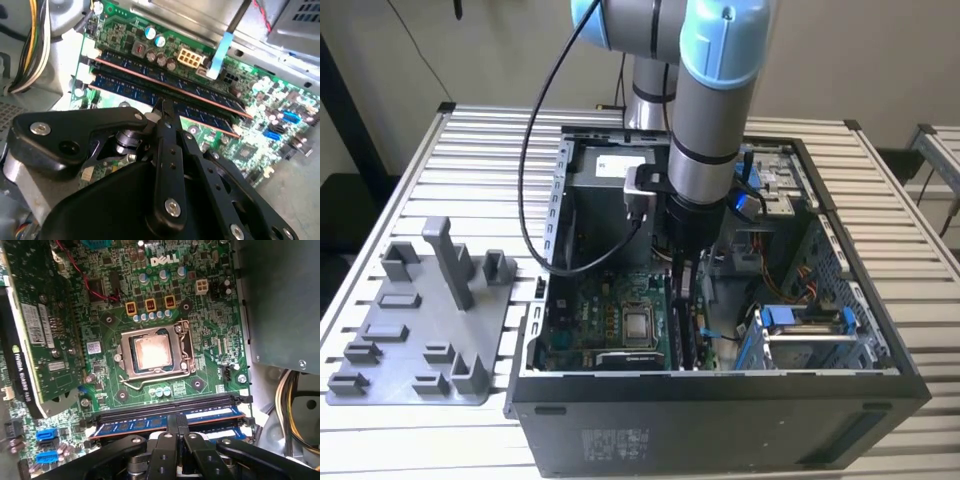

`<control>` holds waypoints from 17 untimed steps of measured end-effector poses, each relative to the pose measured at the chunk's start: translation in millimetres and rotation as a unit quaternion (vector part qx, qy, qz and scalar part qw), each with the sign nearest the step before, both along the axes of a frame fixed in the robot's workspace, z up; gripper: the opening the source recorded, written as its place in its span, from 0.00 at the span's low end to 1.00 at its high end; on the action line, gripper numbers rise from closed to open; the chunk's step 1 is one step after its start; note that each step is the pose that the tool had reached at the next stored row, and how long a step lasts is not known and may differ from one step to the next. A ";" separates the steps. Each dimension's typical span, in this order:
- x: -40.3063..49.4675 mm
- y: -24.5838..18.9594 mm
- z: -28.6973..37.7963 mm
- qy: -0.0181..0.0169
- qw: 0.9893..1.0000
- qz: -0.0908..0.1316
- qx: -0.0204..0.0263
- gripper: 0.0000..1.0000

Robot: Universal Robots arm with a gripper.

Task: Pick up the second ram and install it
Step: 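Press down the second ram until it locks into place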

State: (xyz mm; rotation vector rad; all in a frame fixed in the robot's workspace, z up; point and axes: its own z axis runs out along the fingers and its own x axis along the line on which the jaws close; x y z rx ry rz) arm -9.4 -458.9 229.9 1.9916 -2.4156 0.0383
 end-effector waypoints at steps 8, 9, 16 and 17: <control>0.0 -0.1 22.6 0.000 1.000 0.000 0.000 0.11; 0.0 -0.1 24.5 0.000 1.000 0.000 0.000 0.11; 0.0 -0.1 28.0 0.000 1.000 0.000 0.000 0.11; 0.0 0.0 28.1 0.000 1.000 0.000 0.000 0.11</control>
